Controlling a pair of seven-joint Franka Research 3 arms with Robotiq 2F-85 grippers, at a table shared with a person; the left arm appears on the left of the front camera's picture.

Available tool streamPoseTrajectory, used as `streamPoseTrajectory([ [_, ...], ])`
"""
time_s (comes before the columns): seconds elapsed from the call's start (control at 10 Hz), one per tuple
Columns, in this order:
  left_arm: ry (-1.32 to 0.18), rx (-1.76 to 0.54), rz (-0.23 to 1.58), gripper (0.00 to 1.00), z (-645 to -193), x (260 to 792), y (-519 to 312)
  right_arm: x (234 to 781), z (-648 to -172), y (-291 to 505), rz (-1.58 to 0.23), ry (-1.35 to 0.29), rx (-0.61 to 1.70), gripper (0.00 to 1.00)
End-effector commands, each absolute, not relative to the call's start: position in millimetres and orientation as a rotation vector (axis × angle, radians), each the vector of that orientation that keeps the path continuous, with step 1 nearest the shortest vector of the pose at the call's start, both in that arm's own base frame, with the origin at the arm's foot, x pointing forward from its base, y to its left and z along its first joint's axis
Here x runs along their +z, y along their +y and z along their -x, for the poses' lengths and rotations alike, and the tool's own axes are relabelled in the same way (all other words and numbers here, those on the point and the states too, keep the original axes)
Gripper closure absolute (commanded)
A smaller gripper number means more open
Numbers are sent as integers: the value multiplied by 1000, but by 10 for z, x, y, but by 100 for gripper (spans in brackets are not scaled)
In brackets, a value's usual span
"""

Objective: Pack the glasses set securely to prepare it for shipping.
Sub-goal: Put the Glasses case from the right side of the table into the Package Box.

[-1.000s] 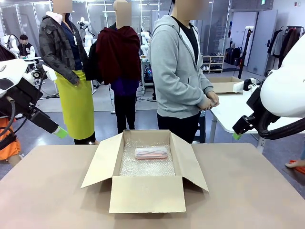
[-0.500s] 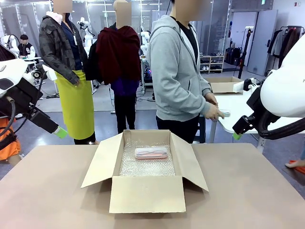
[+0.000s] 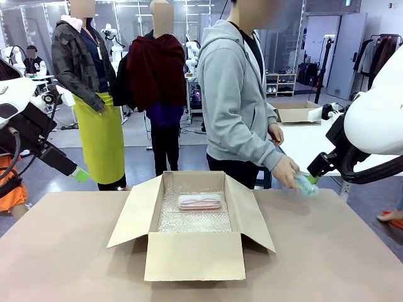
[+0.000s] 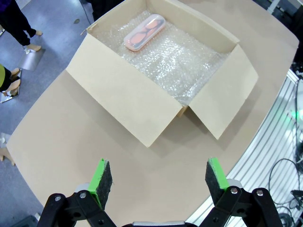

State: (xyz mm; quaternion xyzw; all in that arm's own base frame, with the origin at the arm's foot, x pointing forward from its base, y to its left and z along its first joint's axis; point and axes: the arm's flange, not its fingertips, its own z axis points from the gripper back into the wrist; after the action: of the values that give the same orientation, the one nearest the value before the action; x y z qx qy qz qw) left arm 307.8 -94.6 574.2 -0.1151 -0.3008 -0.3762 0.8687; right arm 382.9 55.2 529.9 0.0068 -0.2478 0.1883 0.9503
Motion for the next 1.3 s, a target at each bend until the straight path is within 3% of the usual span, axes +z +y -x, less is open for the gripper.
streamPoseTrajectory([
  [0.0,-649,-797,247,0,-3083,5739,-933,5307,-3846,546,-11,-505,392,0],
  [0.8,-649,-797,247,0,-3083,5739,-933,5299,-3829,552,-14,-504,383,0],
  [1.2,-649,-797,247,0,-3083,5739,-933,5196,-4240,423,-32,-406,273,0],
])
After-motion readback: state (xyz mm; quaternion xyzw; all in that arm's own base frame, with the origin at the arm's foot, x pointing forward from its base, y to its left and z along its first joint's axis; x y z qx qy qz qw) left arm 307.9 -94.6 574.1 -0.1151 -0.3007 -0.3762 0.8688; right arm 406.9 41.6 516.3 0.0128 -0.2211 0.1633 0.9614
